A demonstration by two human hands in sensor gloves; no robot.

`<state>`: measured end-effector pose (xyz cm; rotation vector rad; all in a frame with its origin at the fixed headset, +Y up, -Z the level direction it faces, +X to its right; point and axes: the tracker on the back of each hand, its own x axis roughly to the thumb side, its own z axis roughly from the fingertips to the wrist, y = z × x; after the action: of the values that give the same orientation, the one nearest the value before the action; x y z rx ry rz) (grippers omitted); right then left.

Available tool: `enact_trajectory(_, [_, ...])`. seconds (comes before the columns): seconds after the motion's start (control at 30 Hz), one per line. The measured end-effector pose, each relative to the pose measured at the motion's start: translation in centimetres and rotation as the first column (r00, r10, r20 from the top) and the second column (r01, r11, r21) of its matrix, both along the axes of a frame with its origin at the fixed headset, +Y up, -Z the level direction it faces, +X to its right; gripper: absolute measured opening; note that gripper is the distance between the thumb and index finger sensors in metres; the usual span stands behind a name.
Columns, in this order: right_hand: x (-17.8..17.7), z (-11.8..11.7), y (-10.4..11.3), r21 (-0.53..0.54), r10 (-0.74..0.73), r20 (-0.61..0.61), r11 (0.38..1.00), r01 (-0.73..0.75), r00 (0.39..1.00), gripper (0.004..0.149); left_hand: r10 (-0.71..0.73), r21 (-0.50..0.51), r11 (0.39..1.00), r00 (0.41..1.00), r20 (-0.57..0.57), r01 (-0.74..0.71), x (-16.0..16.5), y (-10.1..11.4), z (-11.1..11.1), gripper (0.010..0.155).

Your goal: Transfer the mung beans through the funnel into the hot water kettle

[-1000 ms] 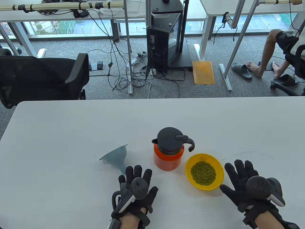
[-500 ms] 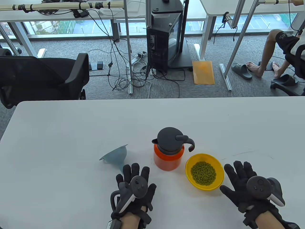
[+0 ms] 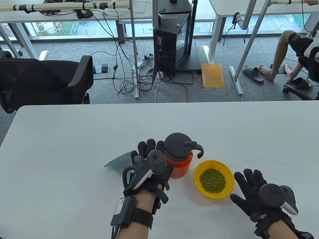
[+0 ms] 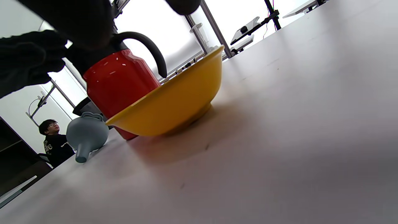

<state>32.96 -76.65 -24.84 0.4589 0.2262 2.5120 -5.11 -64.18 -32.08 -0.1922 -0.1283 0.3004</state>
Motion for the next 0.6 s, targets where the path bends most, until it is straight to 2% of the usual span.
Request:
enact_trajectory(0.1, [-0.1,0.0,0.0,-0.005,0.0,-0.004,1.0,0.0,1.0,0.091,-0.025,-0.035,0.999,0.998,0.051,0.027,2.3,0.9,-1.7,0.095])
enact_trajectory(0.23, [-0.1,0.0,-0.1,-0.001,-0.002,-0.006,1.0,0.002,1.0,0.091,-0.077,-0.198,0.976,0.995,0.068,0.089,4.9,0.6,-4.2,0.104])
enact_trajectory(0.3, [-0.1,0.0,-0.1,-0.004,-0.003,-0.009,1.0,0.003,1.0,0.091,-0.093,-0.212,0.971,0.992,0.085,0.109,5.7,0.4,-5.3,0.106])
enact_trajectory(0.43, [-0.3,0.0,-0.1,-0.007,-0.001,-0.019,1.0,0.001,1.0,0.091,-0.166,-0.289,0.94,0.984,0.072,0.179,6.6,-0.2,-6.9,0.108])
enact_trajectory(0.6, [-0.3,0.1,-0.1,-0.008,-0.006,-0.024,1.0,0.006,1.0,0.091,-0.146,-0.335,0.93,0.988,0.041,0.151,6.4,-1.0,-7.8,0.105])
